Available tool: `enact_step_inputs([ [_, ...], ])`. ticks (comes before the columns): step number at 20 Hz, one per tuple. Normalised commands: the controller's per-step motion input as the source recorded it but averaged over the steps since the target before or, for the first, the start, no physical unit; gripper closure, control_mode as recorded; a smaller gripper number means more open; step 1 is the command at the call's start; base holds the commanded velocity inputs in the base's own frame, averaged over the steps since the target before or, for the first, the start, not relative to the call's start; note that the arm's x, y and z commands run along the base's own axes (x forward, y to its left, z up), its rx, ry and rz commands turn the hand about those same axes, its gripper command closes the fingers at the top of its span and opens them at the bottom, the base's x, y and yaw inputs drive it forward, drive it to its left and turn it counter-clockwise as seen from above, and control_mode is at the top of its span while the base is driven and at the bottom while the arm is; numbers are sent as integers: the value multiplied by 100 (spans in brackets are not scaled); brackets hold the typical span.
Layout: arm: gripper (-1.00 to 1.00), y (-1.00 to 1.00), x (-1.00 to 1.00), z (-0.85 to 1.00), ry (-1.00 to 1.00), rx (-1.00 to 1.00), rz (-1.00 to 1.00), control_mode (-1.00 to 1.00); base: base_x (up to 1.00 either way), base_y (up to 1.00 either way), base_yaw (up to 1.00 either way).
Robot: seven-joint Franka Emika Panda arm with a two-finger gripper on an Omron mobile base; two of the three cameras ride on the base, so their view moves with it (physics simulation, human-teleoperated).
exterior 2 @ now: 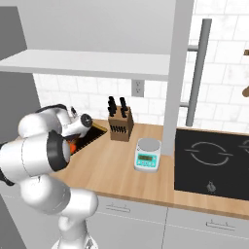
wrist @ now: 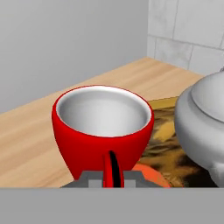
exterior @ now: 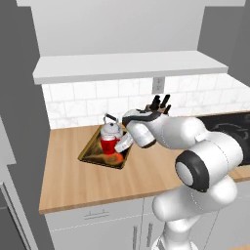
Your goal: Pick the kettle from the counter and place it on the tray. Then pick the mug from the cabinet and place it on the tray. Then close the cabinet doors.
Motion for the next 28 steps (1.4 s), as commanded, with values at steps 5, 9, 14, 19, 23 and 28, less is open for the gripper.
enact_step_inputs([
  [5,100,31,10,-27,-6,0,0,-100,0,0,0],
  [9,100,10,19,-21,-6,1,0,-100,0,0,0],
  [14,100,0,29,-24,-2,0,0,-100,0,0,0],
  [19,100,0,25,-12,0,1,0,-100,0,0,0],
  [23,100,0,20,-12,0,1,0,-100,0,0,0],
  [28,100,4,3,-4,0,0,0,-100,0,0,0],
])
